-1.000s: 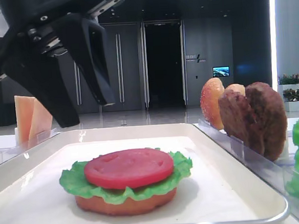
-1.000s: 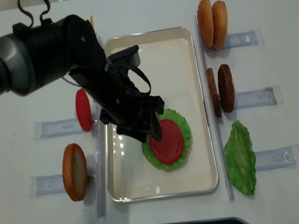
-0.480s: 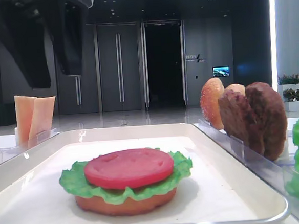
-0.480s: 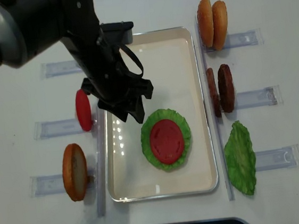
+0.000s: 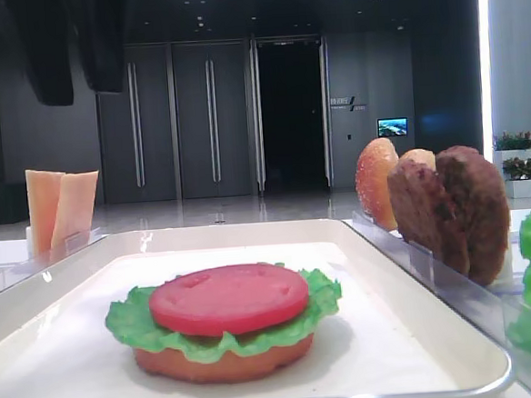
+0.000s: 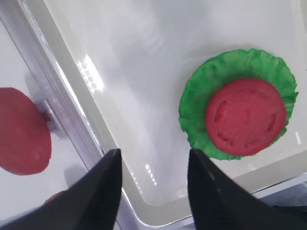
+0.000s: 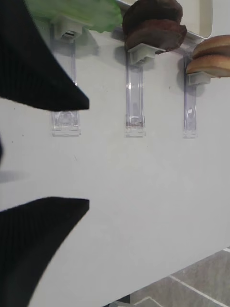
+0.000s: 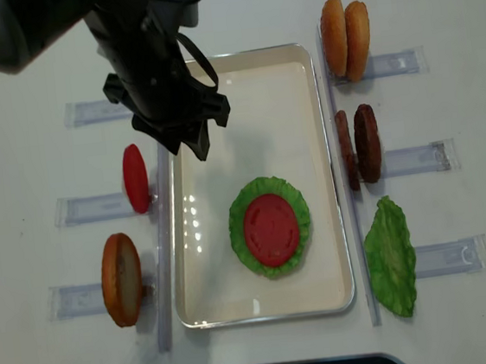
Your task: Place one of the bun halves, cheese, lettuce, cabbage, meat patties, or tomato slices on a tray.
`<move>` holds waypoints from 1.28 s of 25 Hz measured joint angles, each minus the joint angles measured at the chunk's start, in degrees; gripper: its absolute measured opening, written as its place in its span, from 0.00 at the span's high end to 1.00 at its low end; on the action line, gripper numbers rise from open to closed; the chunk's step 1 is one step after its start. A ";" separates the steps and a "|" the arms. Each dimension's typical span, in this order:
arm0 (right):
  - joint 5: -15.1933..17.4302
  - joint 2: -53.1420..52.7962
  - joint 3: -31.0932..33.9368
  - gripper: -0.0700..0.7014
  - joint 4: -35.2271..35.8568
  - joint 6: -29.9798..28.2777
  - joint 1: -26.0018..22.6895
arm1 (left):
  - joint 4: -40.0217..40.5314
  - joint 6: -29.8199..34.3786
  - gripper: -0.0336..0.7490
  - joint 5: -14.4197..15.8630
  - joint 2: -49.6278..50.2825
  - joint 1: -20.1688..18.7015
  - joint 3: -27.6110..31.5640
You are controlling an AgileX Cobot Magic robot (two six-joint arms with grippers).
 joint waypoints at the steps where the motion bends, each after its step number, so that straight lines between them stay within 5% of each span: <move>1: 0.00 0.00 0.00 0.38 0.00 0.00 0.00 | 0.38 -0.04 0.52 0.00 0.00 0.00 -0.40; 16: 0.00 0.00 0.00 0.38 0.00 0.00 0.00 | 3.12 -2.16 0.51 0.18 0.00 0.32 -1.11; 32: 0.00 0.00 0.00 0.38 0.00 0.00 0.00 | 3.03 -1.69 0.51 0.22 -2.48 13.19 -1.11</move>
